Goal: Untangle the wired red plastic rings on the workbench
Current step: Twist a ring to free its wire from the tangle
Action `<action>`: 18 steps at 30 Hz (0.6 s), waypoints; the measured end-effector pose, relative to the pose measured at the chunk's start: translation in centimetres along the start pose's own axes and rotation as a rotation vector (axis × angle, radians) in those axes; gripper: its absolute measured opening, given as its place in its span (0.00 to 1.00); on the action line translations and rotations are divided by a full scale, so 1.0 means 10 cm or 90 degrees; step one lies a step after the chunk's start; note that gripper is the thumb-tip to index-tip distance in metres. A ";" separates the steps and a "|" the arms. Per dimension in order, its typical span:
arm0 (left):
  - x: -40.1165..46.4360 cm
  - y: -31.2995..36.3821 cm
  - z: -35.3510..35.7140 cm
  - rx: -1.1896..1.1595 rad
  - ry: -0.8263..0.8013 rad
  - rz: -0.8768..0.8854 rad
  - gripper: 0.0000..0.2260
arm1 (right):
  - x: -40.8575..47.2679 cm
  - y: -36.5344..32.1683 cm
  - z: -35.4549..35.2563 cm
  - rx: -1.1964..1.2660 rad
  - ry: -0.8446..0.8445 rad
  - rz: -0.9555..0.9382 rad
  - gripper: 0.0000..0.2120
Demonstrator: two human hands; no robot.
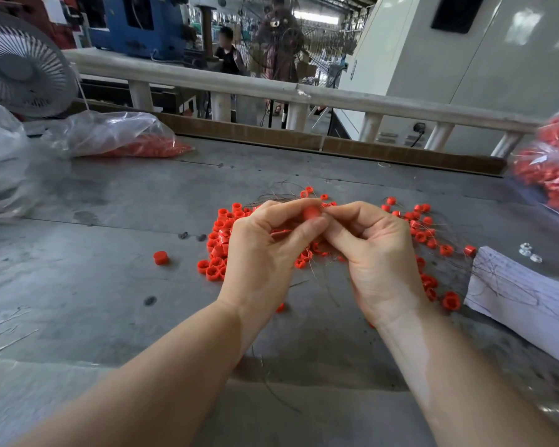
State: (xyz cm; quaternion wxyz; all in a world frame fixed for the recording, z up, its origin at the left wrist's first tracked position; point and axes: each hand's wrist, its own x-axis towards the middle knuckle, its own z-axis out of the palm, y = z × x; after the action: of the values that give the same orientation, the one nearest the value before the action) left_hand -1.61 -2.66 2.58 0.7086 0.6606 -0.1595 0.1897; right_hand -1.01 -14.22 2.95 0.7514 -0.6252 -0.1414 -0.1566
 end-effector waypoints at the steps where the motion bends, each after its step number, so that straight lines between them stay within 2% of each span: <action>1: 0.00 0.00 0.00 -0.002 0.006 0.000 0.08 | 0.00 0.00 0.00 -0.004 -0.003 -0.001 0.03; 18: 0.01 0.03 -0.03 -0.036 0.001 -0.001 0.06 | -0.01 -0.01 -0.01 0.002 -0.015 0.001 0.03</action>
State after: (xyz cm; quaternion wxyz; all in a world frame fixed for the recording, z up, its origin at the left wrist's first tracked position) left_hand -1.64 -2.34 2.88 0.7272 0.6403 -0.1637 0.1852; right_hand -1.17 -14.33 2.95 0.7505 -0.6261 -0.1503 -0.1486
